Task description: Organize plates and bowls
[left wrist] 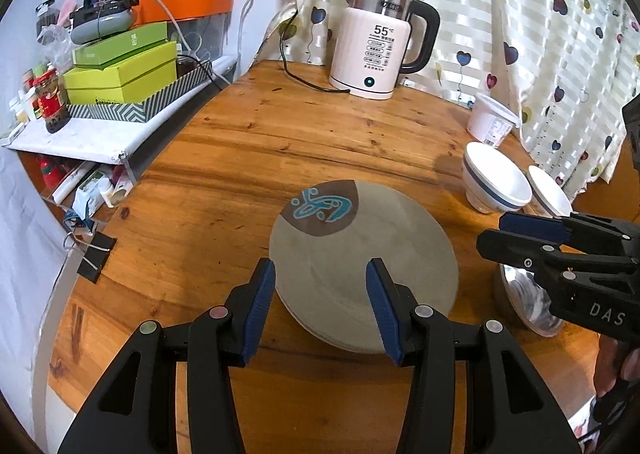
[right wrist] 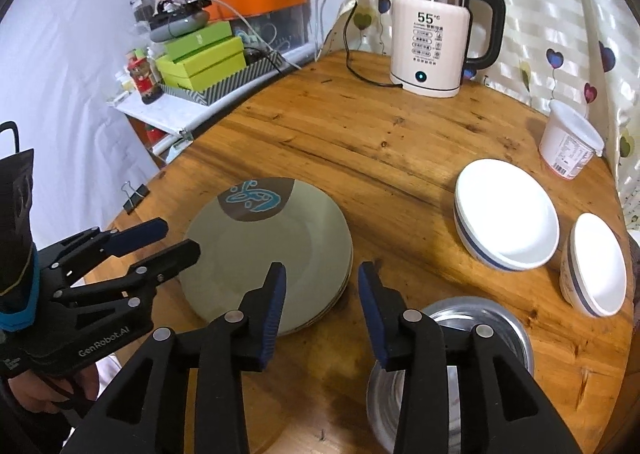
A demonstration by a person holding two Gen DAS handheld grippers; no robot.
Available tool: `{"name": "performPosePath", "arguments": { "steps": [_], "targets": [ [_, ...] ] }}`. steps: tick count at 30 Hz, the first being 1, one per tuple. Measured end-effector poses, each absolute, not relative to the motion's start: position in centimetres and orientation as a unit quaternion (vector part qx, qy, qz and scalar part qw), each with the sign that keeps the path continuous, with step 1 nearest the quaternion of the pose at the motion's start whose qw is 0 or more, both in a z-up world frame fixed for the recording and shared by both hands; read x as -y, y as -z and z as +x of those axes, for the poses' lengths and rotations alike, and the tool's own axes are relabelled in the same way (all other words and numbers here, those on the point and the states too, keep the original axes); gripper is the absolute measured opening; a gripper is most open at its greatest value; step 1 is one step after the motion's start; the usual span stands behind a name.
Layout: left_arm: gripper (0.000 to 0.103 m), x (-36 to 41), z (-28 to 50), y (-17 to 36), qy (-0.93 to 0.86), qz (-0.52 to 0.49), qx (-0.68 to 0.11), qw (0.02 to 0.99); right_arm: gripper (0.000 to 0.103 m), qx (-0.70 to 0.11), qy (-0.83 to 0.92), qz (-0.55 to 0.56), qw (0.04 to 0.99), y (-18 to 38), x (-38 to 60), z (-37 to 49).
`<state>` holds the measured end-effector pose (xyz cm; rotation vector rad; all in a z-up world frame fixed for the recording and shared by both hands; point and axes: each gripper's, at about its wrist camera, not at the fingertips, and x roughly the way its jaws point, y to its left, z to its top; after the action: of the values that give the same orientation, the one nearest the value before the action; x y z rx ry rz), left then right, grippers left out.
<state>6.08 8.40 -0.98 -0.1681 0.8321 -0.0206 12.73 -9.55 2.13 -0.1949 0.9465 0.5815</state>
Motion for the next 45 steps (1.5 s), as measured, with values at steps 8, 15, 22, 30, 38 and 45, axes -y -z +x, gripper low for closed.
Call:
{"name": "performPosePath", "arguments": {
  "steps": [8, 15, 22, 30, 38, 45],
  "targets": [
    [0.048, -7.5, 4.4, 0.6, 0.014, -0.083, -0.4, 0.912, 0.039, -0.435, -0.272, -0.085, 0.854, -2.4, 10.5, 10.1],
    [0.048, -6.6, 3.3, 0.3, 0.013, -0.075, -0.402, 0.913, 0.039, -0.431, -0.281, -0.075, 0.854, -2.3, 11.3, 8.0],
    [0.048, -5.8, 2.7, -0.4, 0.015, -0.067, -0.396, 0.916, 0.039, -0.428, -0.283, -0.072, 0.855, -2.5, 11.8, 7.2],
    [0.048, -5.3, 2.7, -0.8, 0.022, -0.067, -0.393, 0.917, 0.039, -0.424, -0.273, -0.07, 0.86, -2.9, 12.2, 7.1],
    [0.048, -5.0, 3.0, -1.0, 0.029, -0.069, -0.393, 0.917, 0.039, -0.42, -0.269, -0.081, 0.863, -3.1, 11.8, 6.9],
    [0.048, -4.7, 3.1, -1.0, 0.03, -0.068, -0.393, 0.917, 0.039, -0.419, -0.268, -0.083, 0.864, -3.2, 11.7, 7.0]
  ]
}}
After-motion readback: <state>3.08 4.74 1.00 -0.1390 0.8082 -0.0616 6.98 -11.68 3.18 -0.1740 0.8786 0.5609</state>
